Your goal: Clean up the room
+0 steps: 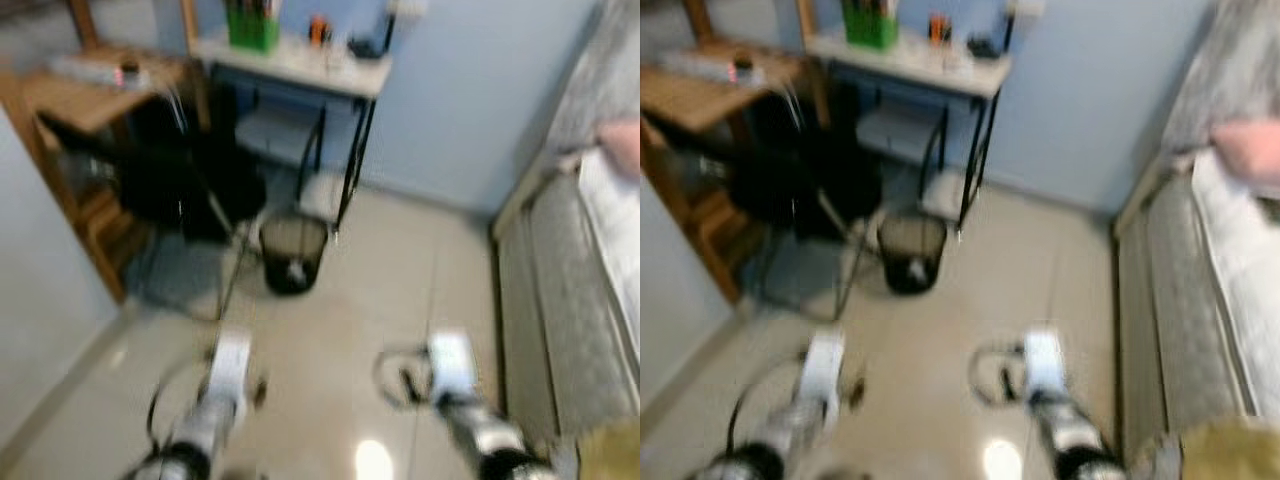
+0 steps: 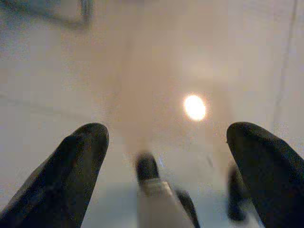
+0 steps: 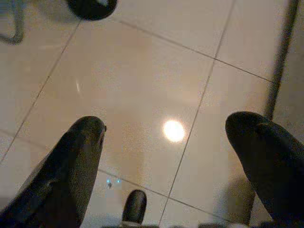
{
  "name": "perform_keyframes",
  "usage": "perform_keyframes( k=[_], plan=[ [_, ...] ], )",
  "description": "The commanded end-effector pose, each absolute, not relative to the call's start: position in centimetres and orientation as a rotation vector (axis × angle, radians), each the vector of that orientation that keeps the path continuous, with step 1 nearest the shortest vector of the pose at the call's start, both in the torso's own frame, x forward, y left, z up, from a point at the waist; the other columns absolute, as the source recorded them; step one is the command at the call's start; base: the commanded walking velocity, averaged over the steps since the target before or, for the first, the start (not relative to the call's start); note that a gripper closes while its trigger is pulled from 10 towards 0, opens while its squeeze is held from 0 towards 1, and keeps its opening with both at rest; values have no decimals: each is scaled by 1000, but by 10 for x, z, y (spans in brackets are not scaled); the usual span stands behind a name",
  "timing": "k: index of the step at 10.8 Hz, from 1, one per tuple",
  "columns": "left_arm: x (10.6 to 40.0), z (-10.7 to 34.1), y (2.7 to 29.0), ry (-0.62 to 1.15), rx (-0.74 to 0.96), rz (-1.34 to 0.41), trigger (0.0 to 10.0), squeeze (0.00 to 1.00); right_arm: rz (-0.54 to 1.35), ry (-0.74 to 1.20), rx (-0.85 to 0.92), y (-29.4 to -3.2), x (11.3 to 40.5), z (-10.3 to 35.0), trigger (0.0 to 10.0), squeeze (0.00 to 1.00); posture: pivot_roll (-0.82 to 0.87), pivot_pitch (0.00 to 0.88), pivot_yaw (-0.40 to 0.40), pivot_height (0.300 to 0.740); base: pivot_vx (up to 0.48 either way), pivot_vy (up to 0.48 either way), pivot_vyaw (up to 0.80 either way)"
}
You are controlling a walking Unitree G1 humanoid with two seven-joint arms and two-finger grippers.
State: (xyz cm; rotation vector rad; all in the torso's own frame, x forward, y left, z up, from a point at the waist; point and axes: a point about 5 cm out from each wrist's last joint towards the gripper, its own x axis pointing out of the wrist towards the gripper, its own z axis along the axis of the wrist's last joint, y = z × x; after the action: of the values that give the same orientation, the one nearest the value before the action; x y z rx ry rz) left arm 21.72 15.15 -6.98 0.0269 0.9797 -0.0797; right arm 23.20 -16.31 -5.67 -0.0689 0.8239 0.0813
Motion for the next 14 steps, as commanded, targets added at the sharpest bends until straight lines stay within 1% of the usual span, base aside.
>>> perform_keyframes(
  k=[1,2,3,4,5,7,8,10,14],
  plan=[
    [213,-73,139,1039,-41,-110,10000,0,118,861,-116,-163,228,-60,10000,0,-11,0,-69,740,0,0,0],
    [200,-80,140,1113,-60,-112,10000,0,151,925,-141,-161,217,-68,10000,0,-15,0,-72,740,0,0,0],
    [198,-81,142,1121,-60,-95,10000,0,130,979,-137,-165,207,-75,10000,0,-16,0,-72,740,0,0,0],
    [198,-81,142,1118,-43,-116,10000,0,126,994,-135,-167,203,-77,10000,0,-14,0,-76,740,0,0,0],
    [197,-82,145,1125,-14,-124,10000,0,116,997,-133,-168,202,-78,10000,0,-10,0,-81,740,0,0,0],
    [194,-83,144,1123,16,-150,10000,0,142,974,-117,-163,205,-76,10000,0,3,0,-84,740,0,0,0],
    [194,-83,144,1118,28,-163,10000,0,186,955,-139,-159,208,-74,10000,0,8,0,-85,740,0,0,0],
    [193,-84,144,1110,52,-167,10000,0,207,932,-179,-158,210,-73,10000,0,20,0,-91,740,0,0,641],
    [193,-84,140,1099,41,-185,10000,0,154,905,-180,-166,212,-71,10000,59,21,0,-91,740,0,0,580]
  ],
)
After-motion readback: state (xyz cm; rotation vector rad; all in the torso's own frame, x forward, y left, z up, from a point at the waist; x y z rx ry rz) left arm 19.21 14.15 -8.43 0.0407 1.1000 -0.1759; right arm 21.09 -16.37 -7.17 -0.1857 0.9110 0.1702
